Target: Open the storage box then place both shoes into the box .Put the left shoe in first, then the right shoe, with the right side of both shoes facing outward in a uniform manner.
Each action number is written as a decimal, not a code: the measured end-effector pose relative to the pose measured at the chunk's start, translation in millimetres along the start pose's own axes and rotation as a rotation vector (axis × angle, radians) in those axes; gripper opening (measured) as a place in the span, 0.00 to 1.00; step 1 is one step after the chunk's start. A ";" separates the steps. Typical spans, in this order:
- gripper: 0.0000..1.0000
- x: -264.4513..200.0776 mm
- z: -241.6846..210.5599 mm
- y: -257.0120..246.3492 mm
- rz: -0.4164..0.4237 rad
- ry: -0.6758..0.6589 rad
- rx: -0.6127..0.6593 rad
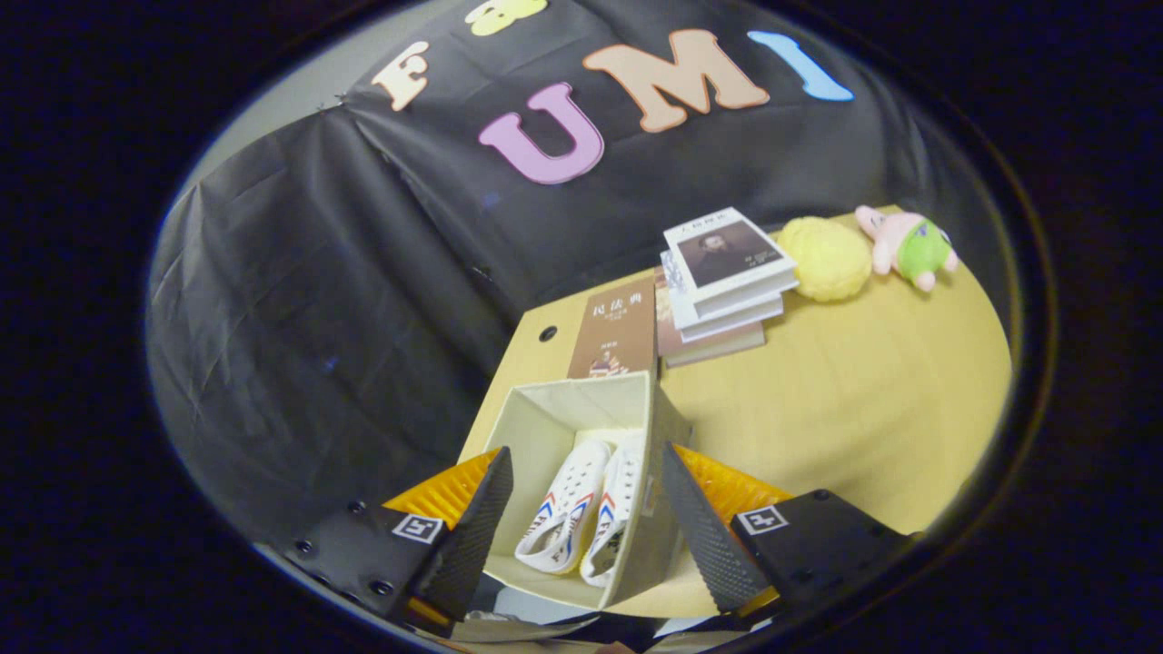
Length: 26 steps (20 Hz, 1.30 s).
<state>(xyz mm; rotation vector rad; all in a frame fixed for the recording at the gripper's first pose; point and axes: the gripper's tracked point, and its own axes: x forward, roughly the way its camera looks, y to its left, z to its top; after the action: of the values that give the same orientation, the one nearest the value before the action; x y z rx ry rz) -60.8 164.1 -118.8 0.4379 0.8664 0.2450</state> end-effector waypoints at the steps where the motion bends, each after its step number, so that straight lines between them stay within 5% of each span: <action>1: 1.00 -8.9 8.8 -1.4 0.011 -0.028 -0.022; 5: 1.00 -44.4 54.1 -31.8 -0.007 -0.179 -0.126; 17: 1.00 -149.5 129.3 -158.5 -0.270 -0.514 -0.340; 26: 1.00 -193.0 133.4 -166.5 -0.286 -0.655 -0.349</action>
<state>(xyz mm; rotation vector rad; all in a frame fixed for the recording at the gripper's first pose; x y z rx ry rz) -72.8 -92.7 10.4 0.0484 0.2250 -0.0210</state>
